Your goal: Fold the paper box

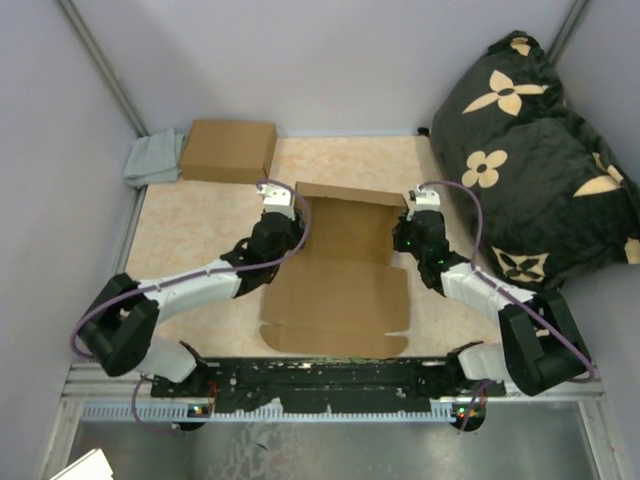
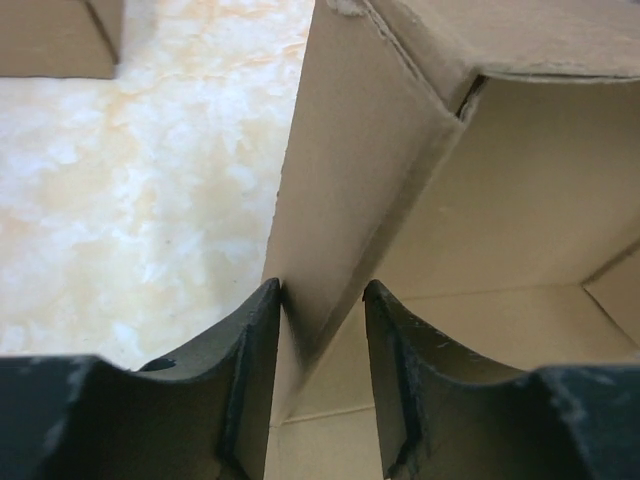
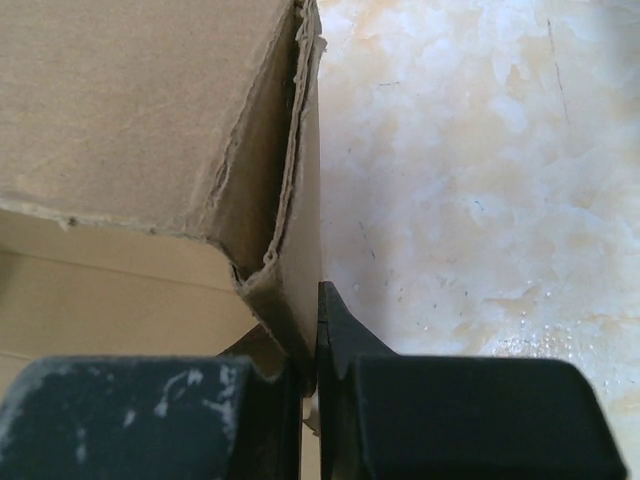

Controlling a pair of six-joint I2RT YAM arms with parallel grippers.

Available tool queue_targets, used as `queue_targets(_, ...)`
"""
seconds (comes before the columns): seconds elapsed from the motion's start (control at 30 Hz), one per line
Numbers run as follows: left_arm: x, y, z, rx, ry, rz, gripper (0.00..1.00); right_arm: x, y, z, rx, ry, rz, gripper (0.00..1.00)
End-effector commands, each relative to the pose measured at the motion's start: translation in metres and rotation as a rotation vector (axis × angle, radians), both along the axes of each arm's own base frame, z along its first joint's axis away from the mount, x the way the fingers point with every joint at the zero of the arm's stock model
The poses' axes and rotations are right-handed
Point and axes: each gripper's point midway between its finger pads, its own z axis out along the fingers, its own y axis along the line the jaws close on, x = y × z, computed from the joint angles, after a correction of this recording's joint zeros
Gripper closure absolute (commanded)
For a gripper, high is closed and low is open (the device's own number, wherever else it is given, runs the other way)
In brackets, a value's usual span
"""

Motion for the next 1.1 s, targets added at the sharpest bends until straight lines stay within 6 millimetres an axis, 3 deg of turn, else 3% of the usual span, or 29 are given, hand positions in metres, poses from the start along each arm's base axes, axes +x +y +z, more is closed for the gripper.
queue_targets(0.0, 0.013, 0.012, -0.002, 0.129, -0.019, 0.192, 0.59, -0.011, 0.007, 0.002, -0.006, 0.006, 0.013, 0.99)
queue_targets(0.03, 0.014, 0.015, -0.007, 0.166, -0.011, 0.224, 0.66, -0.012, 0.008, 0.003, -0.006, 0.004, 0.009, 1.00)
queue_targets(0.1, 0.016, 0.022, -0.013, 0.228, 0.002, 0.310, 0.96, -0.014, 0.008, 0.004, -0.002, 0.007, -0.004, 1.00)
queue_targets(0.13, 0.016, 0.027, -0.017, 0.259, 0.016, 0.361, 1.00, -0.015, 0.008, 0.005, 0.002, 0.008, -0.011, 1.00)
queue_targets(0.33, 0.001, 0.063, -0.042, 0.404, 0.117, 0.669, 1.00, -0.019, 0.008, 0.006, 0.026, 0.015, -0.036, 1.00)
queue_targets(0.5, -0.007, 0.056, -0.050, 0.344, 0.153, 0.655, 1.00, -0.018, 0.011, 0.006, 0.028, 0.022, -0.029, 0.99)
queue_targets(0.8, -0.006, 0.026, -0.025, 0.184, 0.145, 0.445, 0.69, -0.017, 0.010, 0.003, 0.035, 0.046, -0.054, 0.99)
queue_targets(0.97, -0.010, 0.020, -0.012, 0.137, 0.146, 0.387, 0.52, -0.016, 0.007, -0.002, 0.032, 0.081, -0.088, 0.99)
queue_targets(1.07, -0.014, 0.021, -0.005, 0.114, 0.143, 0.365, 0.47, -0.016, 0.004, -0.005, 0.021, 0.105, -0.112, 0.99)
